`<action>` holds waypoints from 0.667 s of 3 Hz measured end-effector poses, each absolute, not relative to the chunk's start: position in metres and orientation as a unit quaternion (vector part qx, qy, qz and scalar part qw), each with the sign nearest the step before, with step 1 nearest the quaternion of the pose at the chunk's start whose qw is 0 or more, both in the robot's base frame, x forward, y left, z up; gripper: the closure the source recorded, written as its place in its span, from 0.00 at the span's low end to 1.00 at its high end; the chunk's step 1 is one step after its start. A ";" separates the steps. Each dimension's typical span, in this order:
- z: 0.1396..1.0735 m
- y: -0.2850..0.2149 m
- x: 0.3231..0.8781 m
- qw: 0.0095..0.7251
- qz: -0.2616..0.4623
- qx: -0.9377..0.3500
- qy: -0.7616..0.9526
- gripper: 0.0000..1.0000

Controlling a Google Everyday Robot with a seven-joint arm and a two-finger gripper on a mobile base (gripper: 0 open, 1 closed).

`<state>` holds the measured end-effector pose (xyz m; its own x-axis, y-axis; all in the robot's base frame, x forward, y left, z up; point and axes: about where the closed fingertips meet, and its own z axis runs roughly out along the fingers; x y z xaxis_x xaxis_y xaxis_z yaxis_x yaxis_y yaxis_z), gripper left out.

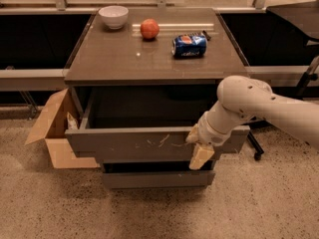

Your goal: Close top drawer

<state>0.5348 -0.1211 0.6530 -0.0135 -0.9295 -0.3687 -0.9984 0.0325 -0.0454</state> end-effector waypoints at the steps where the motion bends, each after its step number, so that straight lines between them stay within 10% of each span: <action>1: 0.653 -0.121 0.535 0.151 0.115 -0.686 0.703 0.00; 2: 0.651 -0.125 0.562 0.163 0.120 -0.682 0.703 0.00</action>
Offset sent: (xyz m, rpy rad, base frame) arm 0.0781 -0.0141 0.0000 0.0738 -0.0307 -0.0298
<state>0.5617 -0.1249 0.6513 -0.0182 -0.9195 -0.3926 -0.9977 0.0421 -0.0525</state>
